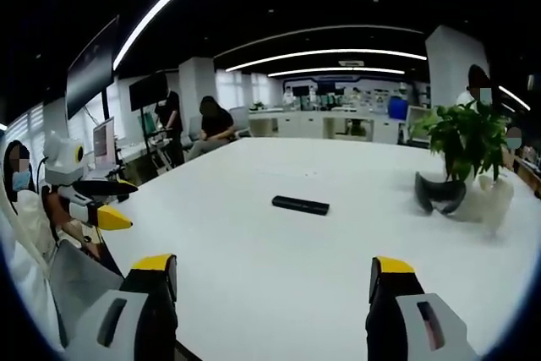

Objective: Press the specified remote control buttons in sequence, fully releasing each button before pressing the next.

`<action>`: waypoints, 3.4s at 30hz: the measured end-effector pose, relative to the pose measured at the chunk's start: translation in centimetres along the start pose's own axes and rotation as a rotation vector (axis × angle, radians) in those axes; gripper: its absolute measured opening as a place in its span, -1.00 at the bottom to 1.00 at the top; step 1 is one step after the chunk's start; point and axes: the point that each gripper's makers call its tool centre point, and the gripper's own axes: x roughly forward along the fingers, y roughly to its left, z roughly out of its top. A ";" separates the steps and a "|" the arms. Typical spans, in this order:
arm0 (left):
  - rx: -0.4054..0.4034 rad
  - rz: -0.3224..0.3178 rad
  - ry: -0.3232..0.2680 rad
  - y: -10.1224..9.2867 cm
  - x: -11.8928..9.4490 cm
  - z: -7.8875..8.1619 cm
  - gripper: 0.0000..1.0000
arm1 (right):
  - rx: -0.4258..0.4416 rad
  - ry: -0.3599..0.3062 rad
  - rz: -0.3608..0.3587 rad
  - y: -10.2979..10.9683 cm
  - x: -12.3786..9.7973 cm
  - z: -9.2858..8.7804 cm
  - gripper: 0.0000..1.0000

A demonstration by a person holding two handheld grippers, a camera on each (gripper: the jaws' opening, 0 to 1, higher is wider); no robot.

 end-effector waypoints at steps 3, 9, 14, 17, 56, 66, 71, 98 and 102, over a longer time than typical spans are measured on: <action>0.017 0.001 0.011 0.1 0.2 0.0 0.98 | -0.001 0.005 0.005 0.0 0.0 -0.1 0.83; 0.043 -0.015 0.023 0.2 0.9 0.6 0.98 | 0.008 0.025 0.019 0.1 0.0 -0.5 0.68; 0.073 -0.027 0.022 0.2 1.8 1.6 0.95 | 0.019 0.038 0.036 0.4 0.1 -0.6 0.53; 0.088 -0.040 0.024 0.2 2.4 2.1 0.94 | 0.014 0.047 0.038 0.4 0.1 -0.7 0.46; 0.307 -0.233 0.123 -0.4 14.2 8.9 0.65 | 0.114 0.174 0.074 -0.8 0.4 -2.3 -1.00; 0.387 -0.291 0.200 -0.6 18.6 8.3 0.50 | 0.162 0.182 0.069 -2.3 0.6 -2.5 -1.00; 0.418 -0.318 0.239 -0.6 20.7 7.7 0.47 | 0.146 0.189 0.067 -2.6 0.7 -2.7 -1.00; 0.643 -0.458 0.457 1.7 31.1 3.9 0.02 | 0.196 0.279 0.097 -2.4 1.8 -4.6 -1.00; 0.646 -0.500 0.492 1.8 32.4 3.3 -0.05 | 0.198 0.287 0.093 -2.7 1.9 -4.7 -1.00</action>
